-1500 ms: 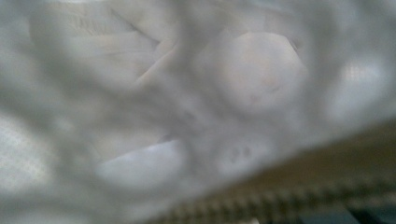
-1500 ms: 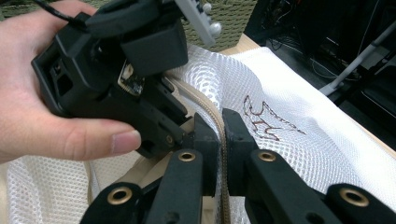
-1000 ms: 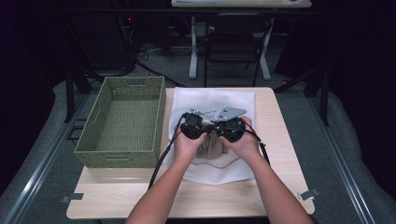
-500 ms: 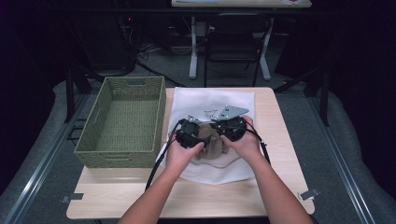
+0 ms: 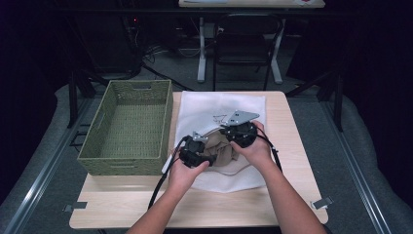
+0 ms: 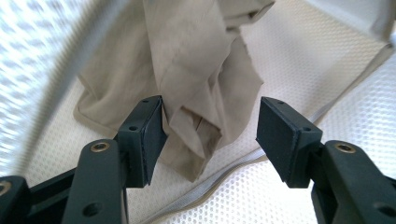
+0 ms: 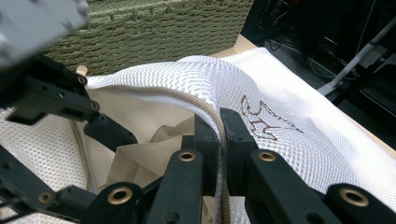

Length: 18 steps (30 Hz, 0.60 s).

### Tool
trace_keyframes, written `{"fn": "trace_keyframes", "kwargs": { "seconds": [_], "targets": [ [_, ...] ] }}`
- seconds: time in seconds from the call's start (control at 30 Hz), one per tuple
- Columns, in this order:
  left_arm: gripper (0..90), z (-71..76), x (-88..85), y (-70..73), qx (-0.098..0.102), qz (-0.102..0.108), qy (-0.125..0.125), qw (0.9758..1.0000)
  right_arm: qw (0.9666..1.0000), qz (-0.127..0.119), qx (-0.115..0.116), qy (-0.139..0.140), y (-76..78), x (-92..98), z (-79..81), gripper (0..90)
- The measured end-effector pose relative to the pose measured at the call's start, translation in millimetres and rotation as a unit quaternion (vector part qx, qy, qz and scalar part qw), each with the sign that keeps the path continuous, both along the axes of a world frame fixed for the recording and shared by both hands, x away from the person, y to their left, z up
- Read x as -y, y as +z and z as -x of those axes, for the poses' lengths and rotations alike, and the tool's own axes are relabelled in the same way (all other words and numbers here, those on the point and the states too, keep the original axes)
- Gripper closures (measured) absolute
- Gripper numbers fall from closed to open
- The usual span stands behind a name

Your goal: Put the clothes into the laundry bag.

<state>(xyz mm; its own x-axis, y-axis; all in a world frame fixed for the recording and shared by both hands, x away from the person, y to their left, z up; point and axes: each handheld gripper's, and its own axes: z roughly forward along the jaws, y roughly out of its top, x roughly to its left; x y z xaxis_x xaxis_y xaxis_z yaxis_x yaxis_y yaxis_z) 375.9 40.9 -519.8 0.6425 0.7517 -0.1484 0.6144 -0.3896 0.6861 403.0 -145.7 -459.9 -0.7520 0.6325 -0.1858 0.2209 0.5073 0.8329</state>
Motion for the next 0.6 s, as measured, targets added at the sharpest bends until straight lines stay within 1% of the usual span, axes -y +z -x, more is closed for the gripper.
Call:
{"fn": "trace_keyframes", "kwargs": {
  "seconds": [0.1,0.13,0.17,0.2,0.33,0.4,0.5,0.6],
  "targets": [
    [40.6,-1.0,3.8,-10.0,-0.01,-0.01,-0.007,0.9999,1.0,0.001,0.0,0.0,-0.3,-0.1,-0.2,86.7],
    [40.6,-1.3,6.5,-14.7,-0.011,-0.014,-0.008,0.9998,1.0,0.001,0.0,0.0,-0.5,-0.1,-0.2,86.7],
    [40.5,-1.6,8.6,-17.9,-0.01,-0.017,-0.008,0.9998,1.0,0.0,-0.001,-0.001,-0.8,0.0,-0.4,86.7],
    [40.2,-1.8,11.5,-21.6,-0.009,-0.025,-0.005,0.9996,1.0,-0.001,-0.002,0.0,-0.9,0.1,-0.6,86.7],
    [39.7,-3.2,21.1,-35.0,-0.004,-0.037,-0.004,0.9993,1.0,-0.001,-0.004,0.0,-2.1,0.1,-1.1,86.8],
    [38.9,-3.6,24.6,-39.9,-0.005,-0.038,0.001,0.9993,1.0,-0.001,-0.004,0.001,-2.5,0.0,-1.2,86.7],
    [38.2,-4.8,27.7,-44.8,-0.004,-0.041,0.0,0.9991,1.0,-0.001,-0.004,0.001,-2.4,-0.2,-1.0,86.7],
    [37.7,-5.8,30.6,-49.0,0.002,-0.046,0.002,0.9989,1.0,-0.001,-0.004,0.001,-2.4,-0.1,-1.0,86.7]
  ]
}}
